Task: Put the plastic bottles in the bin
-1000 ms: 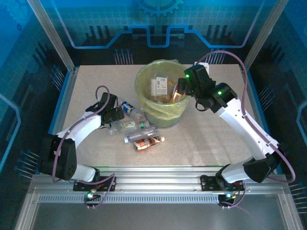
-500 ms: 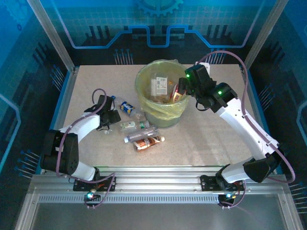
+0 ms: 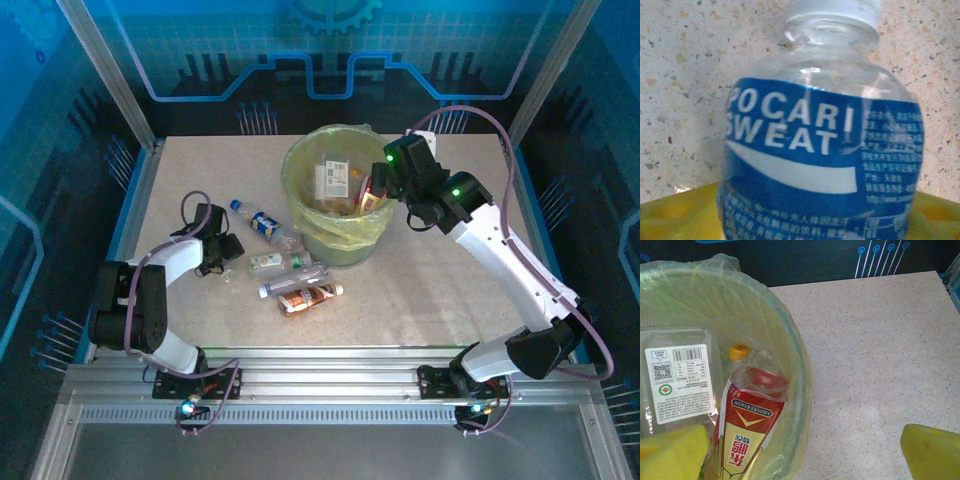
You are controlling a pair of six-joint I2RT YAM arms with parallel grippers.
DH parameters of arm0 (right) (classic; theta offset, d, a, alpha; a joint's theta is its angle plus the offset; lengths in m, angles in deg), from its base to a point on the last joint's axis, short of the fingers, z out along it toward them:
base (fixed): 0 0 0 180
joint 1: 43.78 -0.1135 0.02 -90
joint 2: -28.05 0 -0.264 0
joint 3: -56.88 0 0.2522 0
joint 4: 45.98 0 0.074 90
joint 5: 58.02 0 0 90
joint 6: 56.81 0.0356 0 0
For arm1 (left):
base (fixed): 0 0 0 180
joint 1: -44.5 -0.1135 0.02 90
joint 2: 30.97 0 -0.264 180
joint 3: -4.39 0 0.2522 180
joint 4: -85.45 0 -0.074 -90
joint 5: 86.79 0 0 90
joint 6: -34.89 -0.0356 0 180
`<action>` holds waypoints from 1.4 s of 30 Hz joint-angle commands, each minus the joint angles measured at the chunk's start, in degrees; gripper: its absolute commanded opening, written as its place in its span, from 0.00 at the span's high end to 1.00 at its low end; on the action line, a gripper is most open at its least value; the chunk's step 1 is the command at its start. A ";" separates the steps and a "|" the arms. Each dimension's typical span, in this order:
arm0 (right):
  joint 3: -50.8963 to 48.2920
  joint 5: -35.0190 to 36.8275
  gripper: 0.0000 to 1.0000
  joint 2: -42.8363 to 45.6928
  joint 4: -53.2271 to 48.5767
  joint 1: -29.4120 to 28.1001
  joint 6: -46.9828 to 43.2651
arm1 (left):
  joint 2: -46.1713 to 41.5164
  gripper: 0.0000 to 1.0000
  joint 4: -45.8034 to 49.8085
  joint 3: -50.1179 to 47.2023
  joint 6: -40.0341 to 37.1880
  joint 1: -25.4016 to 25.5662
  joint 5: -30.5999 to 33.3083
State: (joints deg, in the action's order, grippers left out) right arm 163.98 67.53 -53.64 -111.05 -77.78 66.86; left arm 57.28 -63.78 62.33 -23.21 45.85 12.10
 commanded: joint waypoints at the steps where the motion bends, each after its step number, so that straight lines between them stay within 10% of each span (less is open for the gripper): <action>1: -0.17 0.13 0.00 -0.48 1.08 0.86 1.12 | 1.03 0.35 -1.37 -0.82 1.12 -0.98 -1.99; 27: -3.16 0.31 0.00 2.82 2.67 1.09 1.82 | -31.13 0.48 -1.13 6.74 -3.43 1.55 0.21; 42: -7.53 2.36 0.00 8.04 3.75 1.22 3.67 | -22.17 0.48 -9.58 23.30 -13.61 18.23 1.82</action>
State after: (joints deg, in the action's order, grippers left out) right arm 157.36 67.97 -47.30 -108.36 -77.45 69.05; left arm 32.74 -69.39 81.61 -32.87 62.02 14.09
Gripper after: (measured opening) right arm 0.998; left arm 0.554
